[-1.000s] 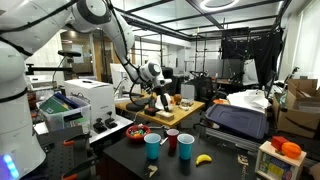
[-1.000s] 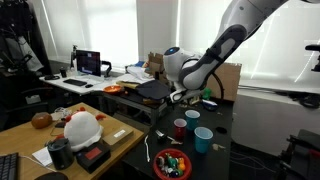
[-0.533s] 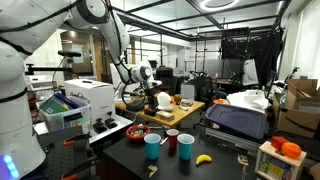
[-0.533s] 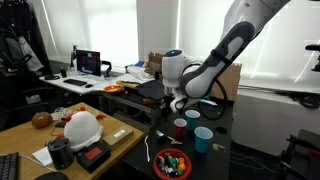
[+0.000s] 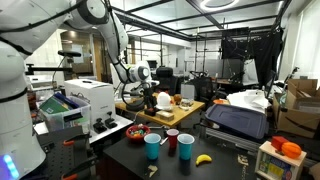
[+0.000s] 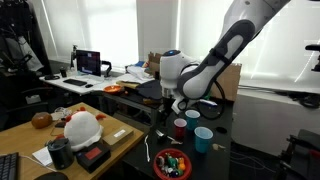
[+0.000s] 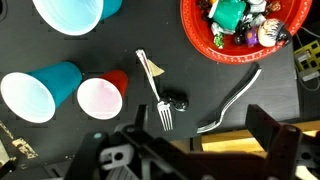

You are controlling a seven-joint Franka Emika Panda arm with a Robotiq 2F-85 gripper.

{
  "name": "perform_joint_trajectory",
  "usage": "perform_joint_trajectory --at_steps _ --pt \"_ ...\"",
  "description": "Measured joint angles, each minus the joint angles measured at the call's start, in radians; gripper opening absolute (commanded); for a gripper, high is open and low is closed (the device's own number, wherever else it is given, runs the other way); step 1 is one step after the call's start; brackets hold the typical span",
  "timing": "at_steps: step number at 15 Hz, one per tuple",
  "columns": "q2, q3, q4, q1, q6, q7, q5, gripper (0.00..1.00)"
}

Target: Pick up the white, orange , white-brown and green objects from the bowl and put them in the cup near the banana plush toy

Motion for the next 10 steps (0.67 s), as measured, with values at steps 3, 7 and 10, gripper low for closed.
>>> perform_joint_trajectory --at_steps 3,7,10 --pt "0.0 0.0 0.007 0.003 0.0 -0.038 0.014 1.0" --pt "0.002 0.002 0.012 0.002 0.0 -0.101 0.072 1.0" --pt "0.014 0.029 0.019 -0.009 -0.001 -0.17 0.131 1.0"
